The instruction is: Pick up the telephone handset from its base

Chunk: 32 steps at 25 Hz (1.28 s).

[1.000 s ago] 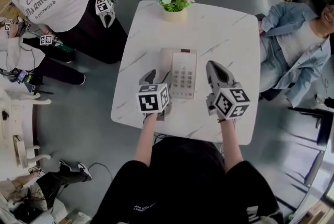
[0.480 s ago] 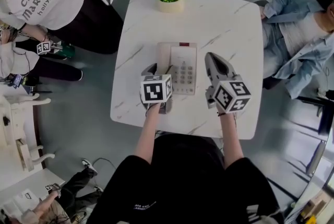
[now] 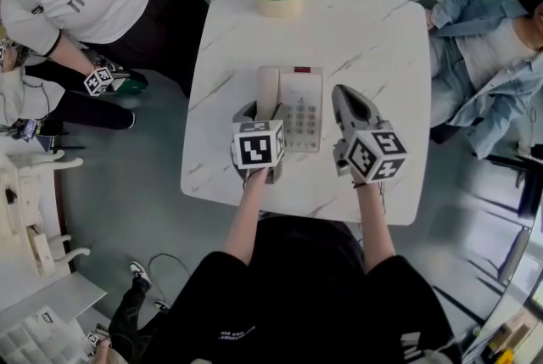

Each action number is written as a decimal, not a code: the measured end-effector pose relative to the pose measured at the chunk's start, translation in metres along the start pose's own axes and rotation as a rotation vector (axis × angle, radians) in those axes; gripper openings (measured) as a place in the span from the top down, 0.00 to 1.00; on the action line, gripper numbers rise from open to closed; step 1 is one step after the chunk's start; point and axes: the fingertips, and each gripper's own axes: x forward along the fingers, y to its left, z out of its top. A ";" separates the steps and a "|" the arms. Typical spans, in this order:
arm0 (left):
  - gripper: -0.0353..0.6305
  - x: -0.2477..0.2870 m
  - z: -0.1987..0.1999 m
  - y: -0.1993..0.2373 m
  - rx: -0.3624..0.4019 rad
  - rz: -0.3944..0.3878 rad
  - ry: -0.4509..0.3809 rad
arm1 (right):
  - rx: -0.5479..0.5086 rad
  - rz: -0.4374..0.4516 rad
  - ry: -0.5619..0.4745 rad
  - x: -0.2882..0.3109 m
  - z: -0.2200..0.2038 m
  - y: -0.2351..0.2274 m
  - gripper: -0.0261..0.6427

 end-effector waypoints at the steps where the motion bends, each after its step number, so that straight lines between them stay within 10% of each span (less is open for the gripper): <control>1: 0.61 0.000 0.000 0.000 -0.008 -0.001 -0.008 | 0.000 -0.002 0.000 -0.001 0.000 0.000 0.97; 32: 0.63 -0.079 0.055 0.006 -0.075 -0.162 -0.338 | -0.062 -0.009 -0.080 -0.028 0.035 0.006 0.97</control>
